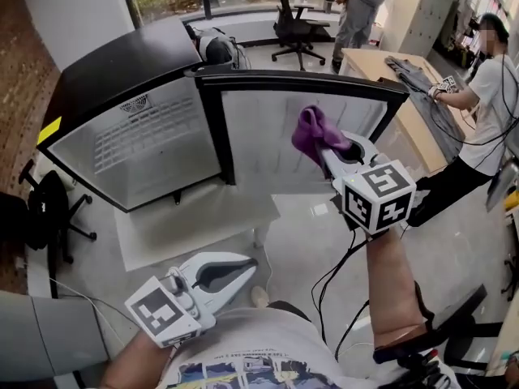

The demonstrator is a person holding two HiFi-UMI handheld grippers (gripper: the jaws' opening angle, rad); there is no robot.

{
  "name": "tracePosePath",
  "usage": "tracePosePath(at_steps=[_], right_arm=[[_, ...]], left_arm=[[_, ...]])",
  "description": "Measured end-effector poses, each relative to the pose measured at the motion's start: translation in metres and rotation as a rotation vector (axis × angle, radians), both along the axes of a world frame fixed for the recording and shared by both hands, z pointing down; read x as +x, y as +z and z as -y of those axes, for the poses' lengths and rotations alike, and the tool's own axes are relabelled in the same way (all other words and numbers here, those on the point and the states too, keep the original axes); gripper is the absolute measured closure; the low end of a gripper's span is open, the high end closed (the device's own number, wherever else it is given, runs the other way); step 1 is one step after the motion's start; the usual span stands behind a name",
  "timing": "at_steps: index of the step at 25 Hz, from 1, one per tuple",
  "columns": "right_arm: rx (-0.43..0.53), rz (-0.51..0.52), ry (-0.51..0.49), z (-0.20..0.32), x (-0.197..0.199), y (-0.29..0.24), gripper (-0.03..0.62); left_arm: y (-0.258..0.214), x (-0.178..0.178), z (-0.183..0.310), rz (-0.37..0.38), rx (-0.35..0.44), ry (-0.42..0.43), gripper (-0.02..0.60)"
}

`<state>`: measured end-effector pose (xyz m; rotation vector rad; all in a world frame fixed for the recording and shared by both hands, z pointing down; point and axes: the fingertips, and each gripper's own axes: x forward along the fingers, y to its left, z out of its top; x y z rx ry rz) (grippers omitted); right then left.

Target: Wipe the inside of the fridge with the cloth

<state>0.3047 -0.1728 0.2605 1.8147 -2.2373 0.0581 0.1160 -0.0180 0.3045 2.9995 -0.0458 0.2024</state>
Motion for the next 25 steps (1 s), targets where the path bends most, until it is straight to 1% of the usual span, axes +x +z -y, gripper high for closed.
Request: tracePosePath(at_steps=[3,7,9,11,14,17,25], right_arm=[[-0.036,0.014,-0.080,0.027,-0.039,0.018,0.540],[-0.069,0.023,-0.150,0.062,-0.078,0.037,0.540],[-0.081,0.020,-0.164,0.077,-0.090,0.045,0.540],[-0.091,0.016,-0.158,0.087,-0.094,0.051,0.540],[-0.099,0.008,-0.136,0.093,-0.090,0.055,0.540],[-0.096,-0.003,-0.106,0.091,-0.079,0.056,0.540],[-0.091,-0.012,0.021,0.074,-0.013,0.059,0.540]], left_arm=[[0.001,-0.022,0.005,0.004,-0.008,-0.065,0.575],[0.006,-0.051,0.011,0.010,-0.017,-0.152,0.575],[0.007,-0.062,0.014,0.012,-0.019,-0.190,0.575],[0.006,-0.070,0.018,0.014,-0.019,-0.220,0.575],[0.004,-0.076,0.022,0.016,-0.018,-0.246,0.575],[0.007,-0.072,0.024,0.021,-0.022,-0.242,0.575],[0.009,-0.037,0.023,0.023,-0.020,-0.148,0.575]])
